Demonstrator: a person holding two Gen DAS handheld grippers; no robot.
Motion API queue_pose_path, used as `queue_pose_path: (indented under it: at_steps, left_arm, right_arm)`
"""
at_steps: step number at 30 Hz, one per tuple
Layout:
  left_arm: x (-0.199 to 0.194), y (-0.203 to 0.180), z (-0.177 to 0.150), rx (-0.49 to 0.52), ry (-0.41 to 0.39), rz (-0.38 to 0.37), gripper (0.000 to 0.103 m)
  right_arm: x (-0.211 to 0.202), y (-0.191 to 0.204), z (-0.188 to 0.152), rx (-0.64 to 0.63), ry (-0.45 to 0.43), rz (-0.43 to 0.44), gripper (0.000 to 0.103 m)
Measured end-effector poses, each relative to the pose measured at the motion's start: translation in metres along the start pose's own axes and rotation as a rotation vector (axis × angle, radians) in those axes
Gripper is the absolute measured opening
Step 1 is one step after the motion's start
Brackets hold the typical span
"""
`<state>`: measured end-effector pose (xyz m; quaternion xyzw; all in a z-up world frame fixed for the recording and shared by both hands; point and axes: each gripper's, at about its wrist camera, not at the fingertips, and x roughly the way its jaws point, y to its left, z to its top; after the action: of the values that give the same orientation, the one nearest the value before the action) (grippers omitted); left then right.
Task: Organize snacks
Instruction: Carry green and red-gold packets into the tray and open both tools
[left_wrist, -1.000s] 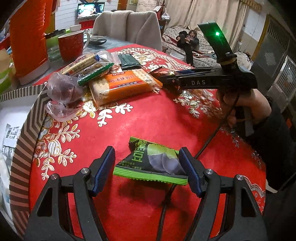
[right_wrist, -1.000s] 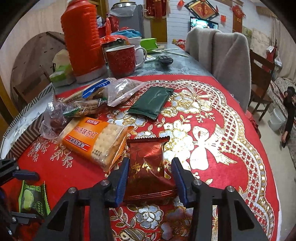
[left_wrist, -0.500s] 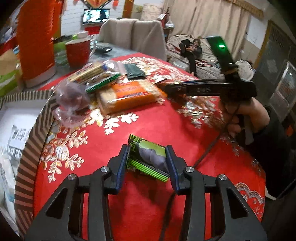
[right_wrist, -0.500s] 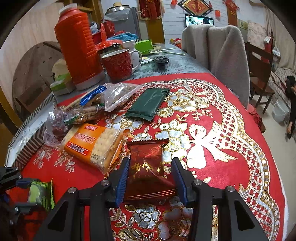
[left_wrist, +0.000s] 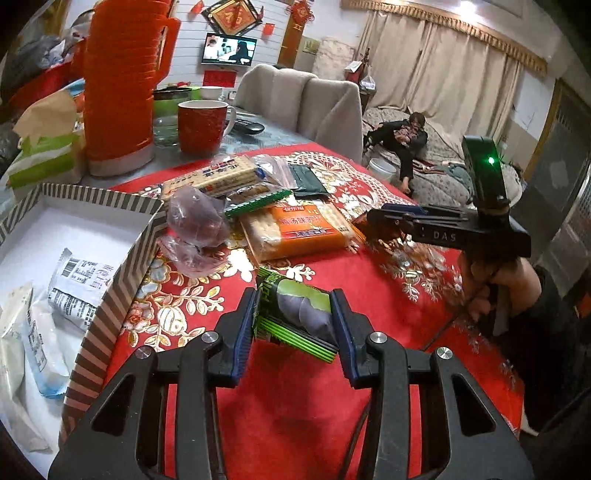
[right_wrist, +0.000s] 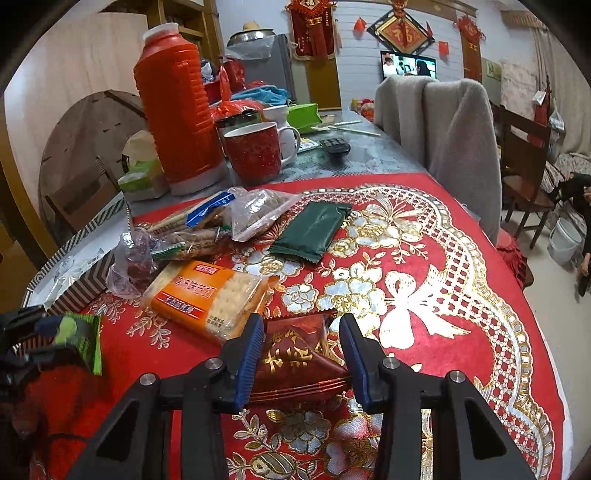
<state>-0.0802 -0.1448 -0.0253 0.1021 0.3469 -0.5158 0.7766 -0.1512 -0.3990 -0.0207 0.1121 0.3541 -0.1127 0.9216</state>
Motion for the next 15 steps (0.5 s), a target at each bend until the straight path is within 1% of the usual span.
queue_pose_path:
  at_steps: [4,6,7,9,12,15]
  left_arm:
    - [0.001,-0.001,0.0,-0.007,0.004,0.003,0.039]
    - [0.001,-0.001,0.0,-0.006,0.008,-0.004,0.039]
    - [0.001,-0.002,0.0,-0.004,0.01,-0.004,0.039]
    - [0.0,-0.003,0.0,-0.003,0.01,0.0,0.039]
    - [-0.003,0.0,0.0,-0.02,0.007,0.004,0.039]
    - [-0.005,0.007,0.001,-0.046,0.006,0.009,0.039]
  right_arm:
    - [0.007,0.001,0.0,-0.008,0.035,-0.024,0.041]
    - [0.016,0.005,-0.001,-0.03,0.093,-0.054,0.042]
    - [0.019,0.007,-0.001,-0.04,0.107,-0.071,0.042]
    - [0.02,0.01,-0.002,-0.057,0.118,-0.09,0.043]
    - [0.02,0.012,-0.003,-0.069,0.113,-0.087,0.043]
    - [0.019,0.01,0.001,-0.073,0.108,-0.086,0.047]
